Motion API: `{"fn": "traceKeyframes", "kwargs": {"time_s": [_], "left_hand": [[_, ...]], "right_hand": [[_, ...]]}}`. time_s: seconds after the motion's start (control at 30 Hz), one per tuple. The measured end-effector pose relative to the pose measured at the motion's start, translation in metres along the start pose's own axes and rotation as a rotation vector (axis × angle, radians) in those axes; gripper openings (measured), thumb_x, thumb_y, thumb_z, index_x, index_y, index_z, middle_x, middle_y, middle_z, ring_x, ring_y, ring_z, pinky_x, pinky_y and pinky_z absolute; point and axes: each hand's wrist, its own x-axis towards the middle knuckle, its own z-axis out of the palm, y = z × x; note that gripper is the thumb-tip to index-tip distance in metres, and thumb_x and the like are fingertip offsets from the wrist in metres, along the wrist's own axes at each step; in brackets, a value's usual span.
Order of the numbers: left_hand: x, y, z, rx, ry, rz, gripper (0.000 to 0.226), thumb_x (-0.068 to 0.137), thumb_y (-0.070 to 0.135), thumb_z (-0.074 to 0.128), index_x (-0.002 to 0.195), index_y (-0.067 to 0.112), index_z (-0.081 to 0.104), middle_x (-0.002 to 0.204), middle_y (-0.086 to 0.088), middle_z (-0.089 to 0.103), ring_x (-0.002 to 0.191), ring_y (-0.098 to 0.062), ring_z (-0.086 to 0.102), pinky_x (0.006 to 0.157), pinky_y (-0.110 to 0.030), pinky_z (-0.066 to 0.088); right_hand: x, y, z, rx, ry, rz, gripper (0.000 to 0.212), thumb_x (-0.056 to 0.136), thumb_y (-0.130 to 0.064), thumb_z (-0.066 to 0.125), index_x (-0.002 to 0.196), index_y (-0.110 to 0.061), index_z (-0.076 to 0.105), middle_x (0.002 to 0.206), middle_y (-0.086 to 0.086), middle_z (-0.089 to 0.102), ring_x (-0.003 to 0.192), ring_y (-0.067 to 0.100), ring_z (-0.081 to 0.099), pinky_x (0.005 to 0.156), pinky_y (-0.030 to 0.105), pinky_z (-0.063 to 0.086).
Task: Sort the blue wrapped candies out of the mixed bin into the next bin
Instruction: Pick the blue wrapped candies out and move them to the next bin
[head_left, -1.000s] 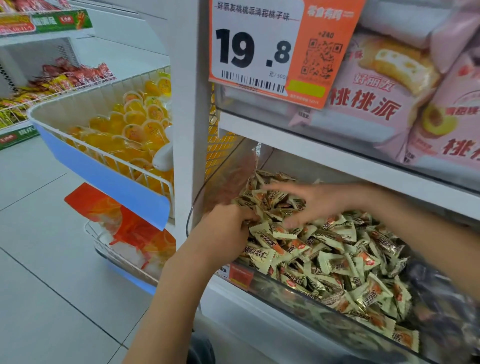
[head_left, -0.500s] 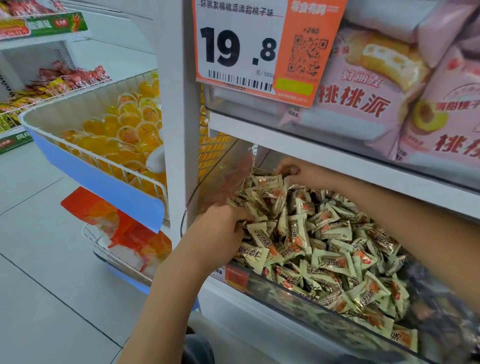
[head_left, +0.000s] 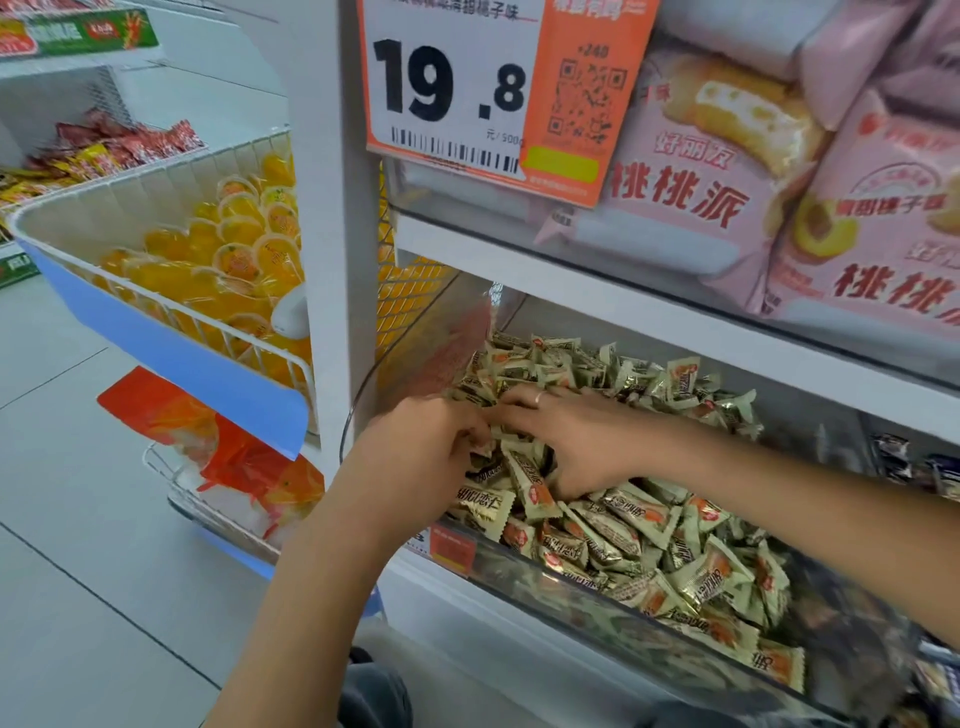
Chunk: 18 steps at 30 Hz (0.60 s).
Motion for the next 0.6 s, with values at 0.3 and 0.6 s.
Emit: {"fn": "traceKeyframes", "kwargs": {"time_s": [0.3, 0.6], "left_hand": [[-0.002, -0.002, -0.005, 0.013, -0.095, -0.034, 0.039, 0.088, 0.003, 0.042, 0.09, 0.031, 0.07, 0.098, 0.01, 0.066, 0.064, -0.004, 0.049, 0.057, -0.021, 0.033], [-0.004, 0.002, -0.008, 0.019, -0.096, -0.048, 0.037, 0.087, 0.004, 0.042, 0.086, 0.028, 0.07, 0.096, 0.009, 0.067, 0.058, -0.003, 0.048, 0.055, -0.024, 0.036]], "right_hand": [[0.009, 0.053, -0.02, 0.495, 0.196, 0.242, 0.061, 0.084, -0.004, 0.064, 0.139, -0.018, 0.041, 0.146, 0.001, 0.033, 0.106, 0.023, 0.055, 0.082, 0.02, 0.048], [-0.004, 0.015, -0.035, 0.492, 0.201, 0.114, 0.055, 0.084, -0.013, 0.059, 0.131, -0.038, 0.045, 0.146, -0.008, 0.033, 0.123, 0.02, 0.046, 0.099, 0.039, 0.041]]}}
